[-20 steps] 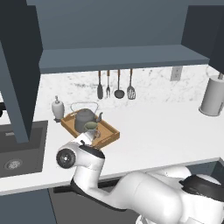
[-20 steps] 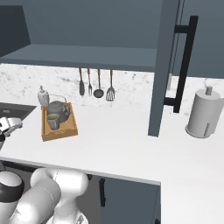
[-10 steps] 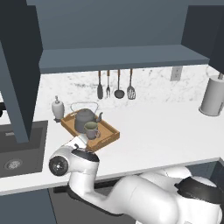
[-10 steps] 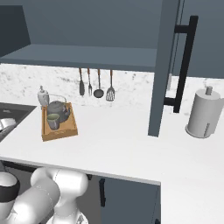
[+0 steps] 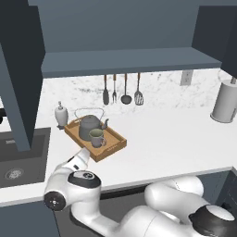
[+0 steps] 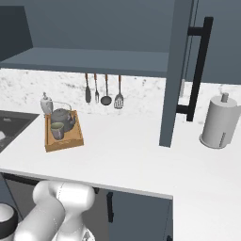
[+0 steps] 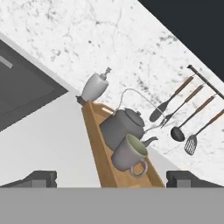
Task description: Pick the kettle from the counter and place it on the tray. Then pick the mug from the cabinet and place it on the tray. Then close the cabinet doors.
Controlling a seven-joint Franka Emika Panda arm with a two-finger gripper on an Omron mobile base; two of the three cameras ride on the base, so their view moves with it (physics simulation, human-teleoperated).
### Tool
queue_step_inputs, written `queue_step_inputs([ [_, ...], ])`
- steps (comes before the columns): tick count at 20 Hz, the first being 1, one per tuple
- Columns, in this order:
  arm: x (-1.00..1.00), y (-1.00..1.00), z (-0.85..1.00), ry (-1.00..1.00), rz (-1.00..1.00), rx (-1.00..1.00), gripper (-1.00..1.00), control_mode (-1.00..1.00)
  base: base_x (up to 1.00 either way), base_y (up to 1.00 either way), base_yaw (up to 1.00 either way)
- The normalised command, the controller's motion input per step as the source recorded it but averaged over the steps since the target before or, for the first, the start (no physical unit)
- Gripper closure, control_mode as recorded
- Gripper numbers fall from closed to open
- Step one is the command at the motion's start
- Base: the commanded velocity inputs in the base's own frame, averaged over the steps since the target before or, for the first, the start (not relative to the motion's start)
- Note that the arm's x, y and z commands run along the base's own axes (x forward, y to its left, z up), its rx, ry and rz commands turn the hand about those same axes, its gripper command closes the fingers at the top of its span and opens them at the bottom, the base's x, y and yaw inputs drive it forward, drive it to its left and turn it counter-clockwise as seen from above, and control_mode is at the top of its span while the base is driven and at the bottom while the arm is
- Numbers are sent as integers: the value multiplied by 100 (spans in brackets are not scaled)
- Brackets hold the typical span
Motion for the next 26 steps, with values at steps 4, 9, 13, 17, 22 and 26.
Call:
queue_step_inputs([
  [4,-8,28,12,4,-3,-13,-100,-100,0,0,0],
  [9,-18,10,-1,-4,0,-13,-100,-100,0,0,0],
  [13,-48,6,0,-14,0,-20,-100,-100,0,0,0],
  [17,-49,17,3,-17,-1,-23,-100,-100,0,0,0],
  [22,-36,25,19,-16,0,-22,-100,-100,0,0,0],
  [26,-16,22,19,-4,0,-21,-100,-100,0,0,0],
])
